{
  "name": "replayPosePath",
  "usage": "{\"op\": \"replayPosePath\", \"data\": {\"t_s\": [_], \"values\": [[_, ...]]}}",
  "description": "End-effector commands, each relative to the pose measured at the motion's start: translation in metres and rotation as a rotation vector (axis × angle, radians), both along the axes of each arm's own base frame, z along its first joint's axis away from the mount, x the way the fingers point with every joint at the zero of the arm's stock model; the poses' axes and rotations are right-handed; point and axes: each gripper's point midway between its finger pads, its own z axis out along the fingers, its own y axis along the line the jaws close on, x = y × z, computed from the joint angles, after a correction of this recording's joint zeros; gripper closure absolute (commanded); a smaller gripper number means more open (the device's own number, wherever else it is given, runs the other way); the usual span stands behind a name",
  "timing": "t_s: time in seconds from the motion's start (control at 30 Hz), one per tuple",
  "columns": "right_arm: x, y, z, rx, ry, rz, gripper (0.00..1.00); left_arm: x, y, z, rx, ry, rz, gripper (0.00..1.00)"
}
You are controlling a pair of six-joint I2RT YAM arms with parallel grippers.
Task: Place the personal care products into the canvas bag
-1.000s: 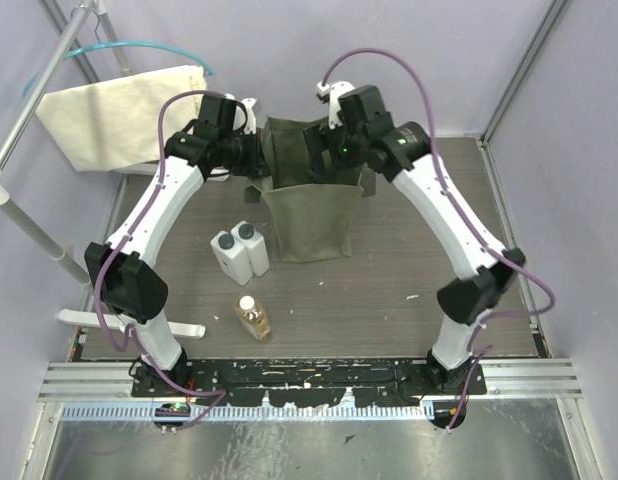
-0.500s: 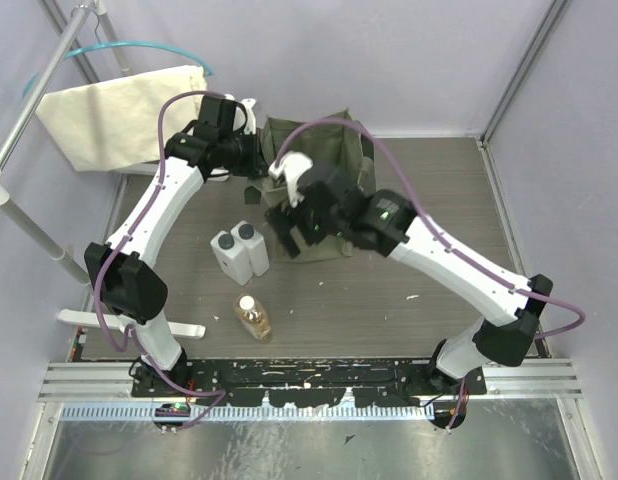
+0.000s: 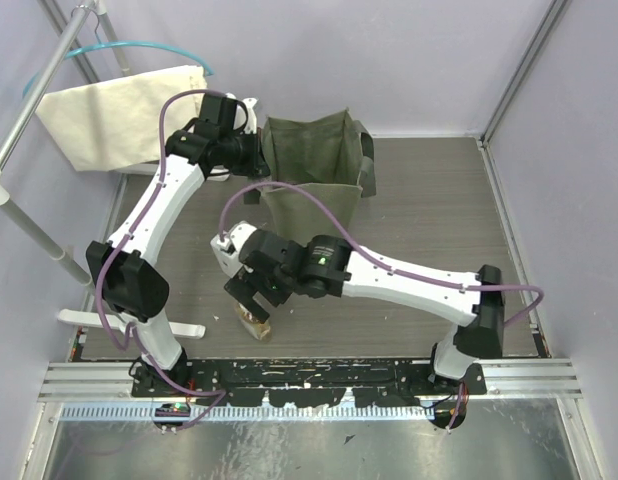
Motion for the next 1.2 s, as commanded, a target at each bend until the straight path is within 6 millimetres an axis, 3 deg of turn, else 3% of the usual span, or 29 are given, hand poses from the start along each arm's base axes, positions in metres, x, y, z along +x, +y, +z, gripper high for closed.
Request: {"op": "replayPosePath", "data": {"t_s": [0.0, 0.27, 0.87, 1.17], "values": [[-0.017, 0.016, -0.009, -0.019, 0.07, 0.033, 0.0, -0.001, -0.001, -0.001, 0.005, 0.02, -0.014, 1.0], [-0.032, 0.041, -0.032, -0.08, 0.139, 0.115, 0.0, -0.004, 0.0, 0.0, 0.001, 0.014, -0.02, 1.0], [-0.03, 0.056, -0.084, -0.229, 0.187, 0.154, 0.01, -0.011, 0.001, 0.004, -0.004, -0.003, -0.035, 1.0], [-0.031, 0.059, -0.099, -0.271, 0.21, 0.158, 0.17, -0.012, 0.001, 0.007, -0.01, -0.008, -0.041, 1.0]]}}
